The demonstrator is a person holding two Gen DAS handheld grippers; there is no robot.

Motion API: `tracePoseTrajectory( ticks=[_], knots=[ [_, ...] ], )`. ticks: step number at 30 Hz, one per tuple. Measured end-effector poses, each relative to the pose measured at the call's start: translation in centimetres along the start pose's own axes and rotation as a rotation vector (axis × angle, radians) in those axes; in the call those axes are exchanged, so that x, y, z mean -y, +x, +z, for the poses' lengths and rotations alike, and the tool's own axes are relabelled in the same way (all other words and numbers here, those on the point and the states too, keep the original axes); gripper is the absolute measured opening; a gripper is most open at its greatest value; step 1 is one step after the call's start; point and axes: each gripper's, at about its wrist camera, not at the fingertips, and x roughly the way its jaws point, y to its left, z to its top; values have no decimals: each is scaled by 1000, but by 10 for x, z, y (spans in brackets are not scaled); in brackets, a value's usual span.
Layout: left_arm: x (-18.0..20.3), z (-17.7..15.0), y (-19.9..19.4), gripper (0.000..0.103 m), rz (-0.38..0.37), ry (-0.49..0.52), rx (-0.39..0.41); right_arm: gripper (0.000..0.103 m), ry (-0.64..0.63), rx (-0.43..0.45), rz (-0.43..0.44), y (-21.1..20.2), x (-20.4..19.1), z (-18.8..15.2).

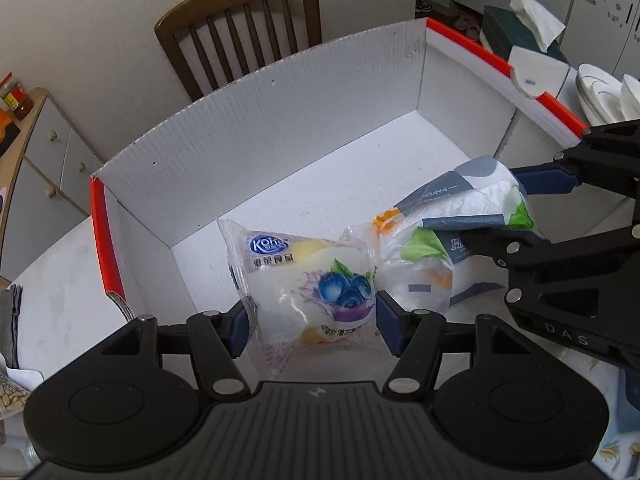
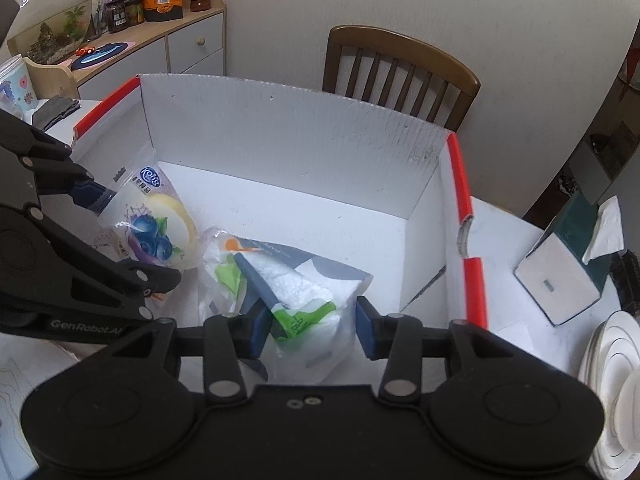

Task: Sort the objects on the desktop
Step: 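Lower both packs into the box and open both tools, then withdraw both tools from the box back toward the table items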

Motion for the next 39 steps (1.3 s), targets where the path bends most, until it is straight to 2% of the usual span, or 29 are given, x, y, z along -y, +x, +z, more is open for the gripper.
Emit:
tracePoseTrajectory(
  ticks=[6, 9, 10, 23, 39],
  knots=[
    [0, -5, -11, 70, -4, 3, 27, 53, 2, 10, -9, -9, 3, -1],
    [-3, -5, -17, 71, -10, -18, 40, 65, 5, 21, -15, -16, 5, -1],
    [-4, -6, -19, 73, -14, -26, 43, 66, 6, 27, -13, -18, 5, -1],
    [-2, -13, -62, 73, -20, -61, 120, 68, 24, 61, 14, -54, 9, -3],
    [12, -40, -134, 73, -52, -81, 225, 70, 73, 113, 49, -128, 2, -21]
  ],
)
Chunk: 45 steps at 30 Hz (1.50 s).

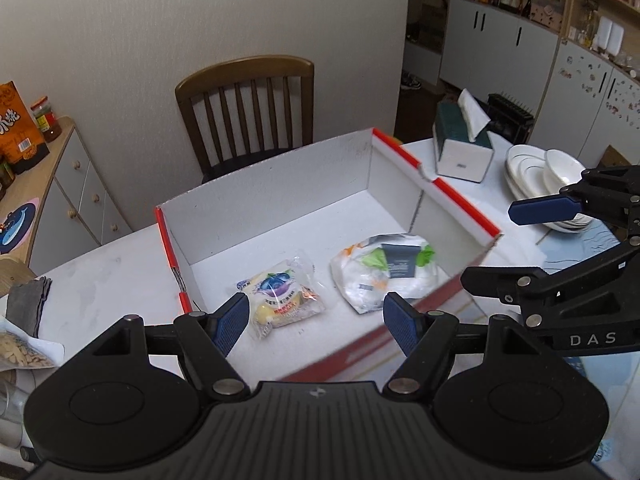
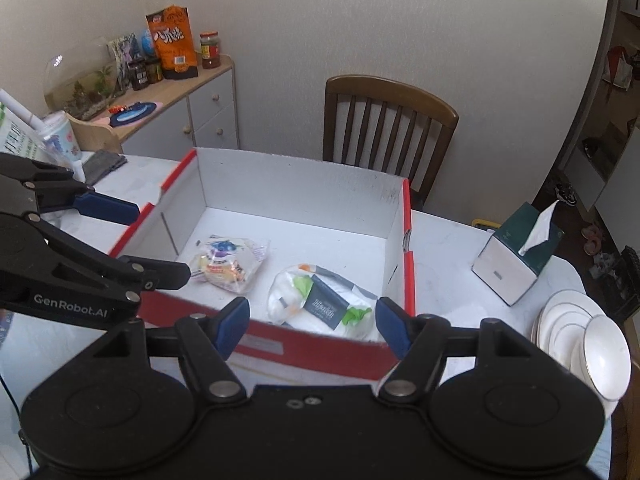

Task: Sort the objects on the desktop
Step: 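Withdraw both tools from the box back toward the table items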

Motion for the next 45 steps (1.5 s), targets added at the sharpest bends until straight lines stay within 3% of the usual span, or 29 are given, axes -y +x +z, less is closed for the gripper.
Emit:
tracePoseTrajectory(
  ticks=[16, 32, 34, 40, 43, 45],
  knots=[
    [27, -36, -79, 73, -36, 9, 81, 76, 84, 67, 8, -82, -5, -35],
    [56, -79, -126, 74, -64, -17, 136, 84, 131, 106, 33, -138, -7, -86],
    [59, -87, -130, 81, -62, -31, 138, 84, 133, 113, 39, -145, -5, -93],
    [71, -122, -133, 82, -54, -81, 116, 89, 140, 137, 53, -170, 2, -127],
    [81, -139, -134, 91, -27, -88, 108, 90, 131, 138, 50, -180, 2, -148],
    [89, -149, -135, 93, -8, -85, 112, 91, 128, 136, 44, -185, 2, -162]
  ],
)
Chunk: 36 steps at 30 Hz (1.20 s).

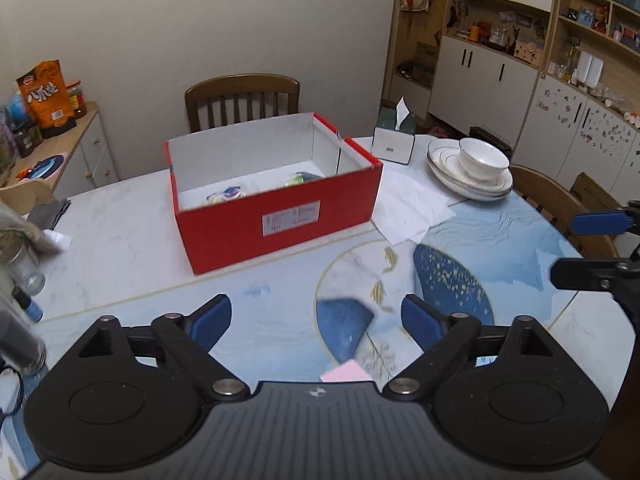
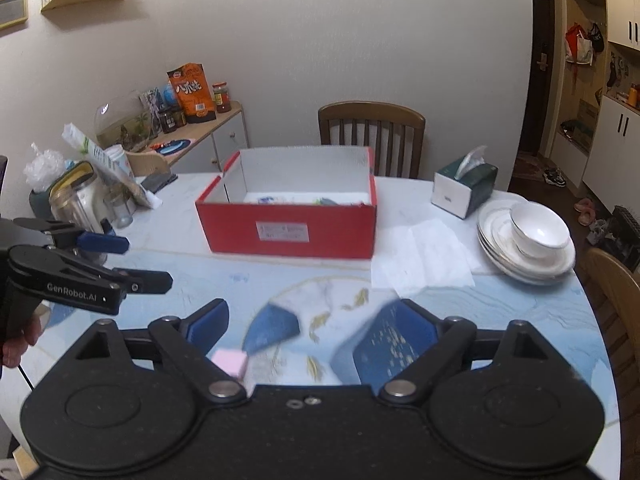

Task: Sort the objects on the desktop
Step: 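Withdraw both tools from the box back toward the table items, then grasp the gold foil packet with the left tool while the right tool grasps the sausage packet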

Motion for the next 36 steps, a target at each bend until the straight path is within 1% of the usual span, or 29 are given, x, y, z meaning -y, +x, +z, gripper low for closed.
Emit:
tracePoseTrajectory(
  ticks=[3, 6, 12, 18, 22, 26, 32, 36],
  knots=[
    [8, -15, -1, 94, 16, -10, -8, 92, -7, -8, -10, -9, 1, -19],
    [14, -29, 4, 103, 34, -23, -30, 94, 0, -24, -17, -17, 2, -41],
    [24, -54, 17, 103, 72, -32, -82, 94, 14, -78, -31, -21, 2, -84],
    [25, -72, 36, 103, 118, -51, -128, 94, 50, -147, -51, -16, 4, -122],
    [21, -79, 47, 103, 137, -87, -158, 94, 78, -183, -69, -11, 7, -140],
    [18, -84, 58, 103, 146, -114, -185, 94, 129, -236, -64, -5, 8, -157],
    [17, -89, 69, 103, 142, -139, -220, 93, 186, -300, -58, 4, 8, -176],
    [12, -92, 75, 103, 121, -183, -245, 91, 224, -326, -58, 10, 11, -181]
  ],
)
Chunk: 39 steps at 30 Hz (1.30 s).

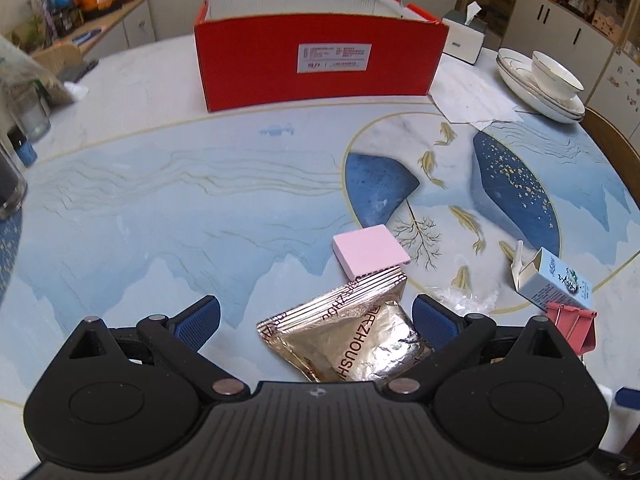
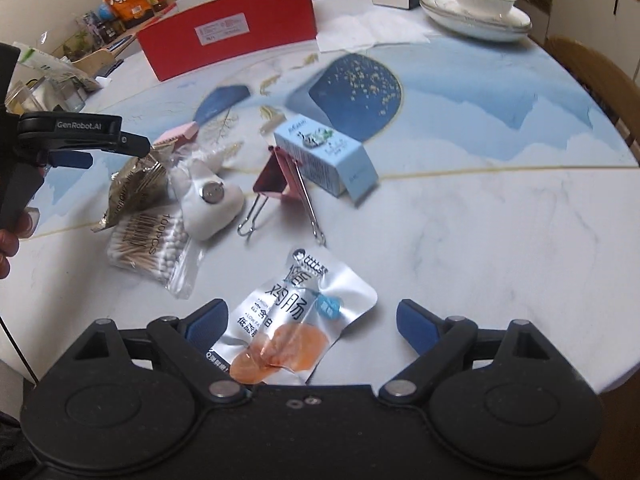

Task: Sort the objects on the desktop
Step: 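Grasp the gold foil packet with the left tool while the right tool grasps the sausage packet, then lift the gold foil packet with the left tool while the right tool lifts the sausage packet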

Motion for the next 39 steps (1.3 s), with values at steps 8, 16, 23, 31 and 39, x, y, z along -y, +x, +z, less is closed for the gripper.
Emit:
tracePoseTrajectory(
  ticks=[8, 16, 23, 31, 39],
  knots=[
    [0, 2, 2, 103, -44, -47, -29, 90, 30, -19, -5, 9, 1, 3],
    [4, -4, 18, 103, -57, -52, -84, 87, 11, -22, -28, 14, -6, 3],
    [-1, -7, 20, 95, -100, -100, -94, 66, -38, -3, -56, 15, -16, 3],
    [-7, -9, 14, 64, -160, -129, -88, 56, -32, 16, -46, 12, -17, 5],
    [-15, -11, 9, 54, -198, -133, -76, 23, -3, 61, -13, 3, -14, 9]
  ],
)
